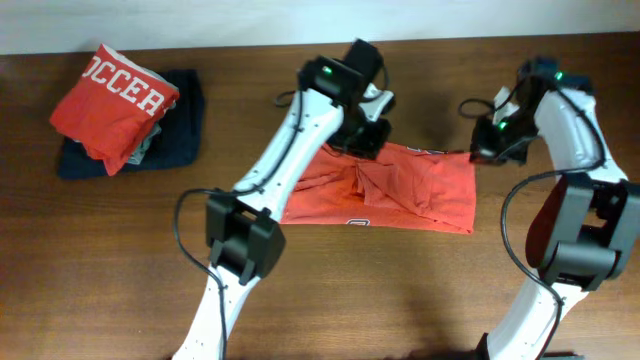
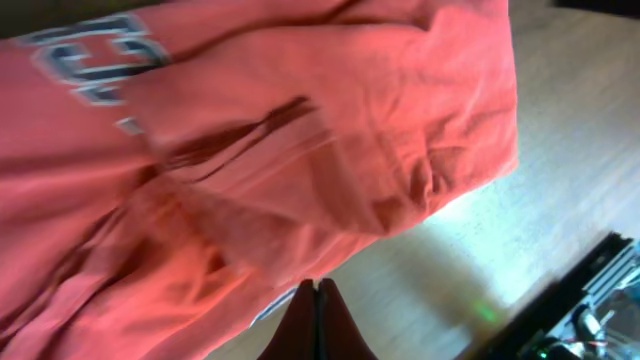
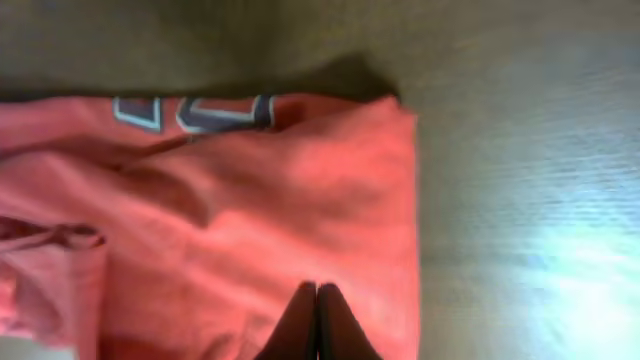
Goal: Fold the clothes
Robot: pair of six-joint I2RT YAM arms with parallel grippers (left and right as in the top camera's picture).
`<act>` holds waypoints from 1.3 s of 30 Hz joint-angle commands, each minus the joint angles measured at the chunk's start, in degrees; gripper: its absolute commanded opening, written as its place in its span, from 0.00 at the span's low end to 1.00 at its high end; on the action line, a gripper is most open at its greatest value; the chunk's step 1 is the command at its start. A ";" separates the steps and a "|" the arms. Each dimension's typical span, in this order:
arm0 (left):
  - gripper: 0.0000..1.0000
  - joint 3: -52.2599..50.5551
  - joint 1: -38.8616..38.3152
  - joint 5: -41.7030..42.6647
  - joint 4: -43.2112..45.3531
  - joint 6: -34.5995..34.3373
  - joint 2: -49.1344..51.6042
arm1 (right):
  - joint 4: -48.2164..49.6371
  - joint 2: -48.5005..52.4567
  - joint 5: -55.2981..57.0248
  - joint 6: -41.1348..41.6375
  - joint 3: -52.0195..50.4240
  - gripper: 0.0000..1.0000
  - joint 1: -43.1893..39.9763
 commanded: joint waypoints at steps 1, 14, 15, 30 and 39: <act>0.00 0.13 -1.29 -0.70 1.40 1.25 4.02 | 5.05 -1.01 -6.58 -2.62 -5.11 0.04 0.07; 0.00 0.15 -2.38 3.91 11.06 1.22 8.09 | 16.39 -1.01 -7.34 -2.56 -13.75 0.04 0.48; 0.00 0.15 -2.54 4.13 11.67 1.20 8.09 | 16.41 -1.01 -7.32 -2.58 -13.75 0.04 0.48; 0.00 0.13 -9.77 -5.05 10.73 1.22 9.75 | 16.76 -1.01 -7.30 -2.56 -13.75 0.04 0.52; 0.00 0.13 -10.34 -15.45 3.69 1.20 9.79 | 16.72 -1.01 -7.28 -2.58 -13.75 0.04 0.52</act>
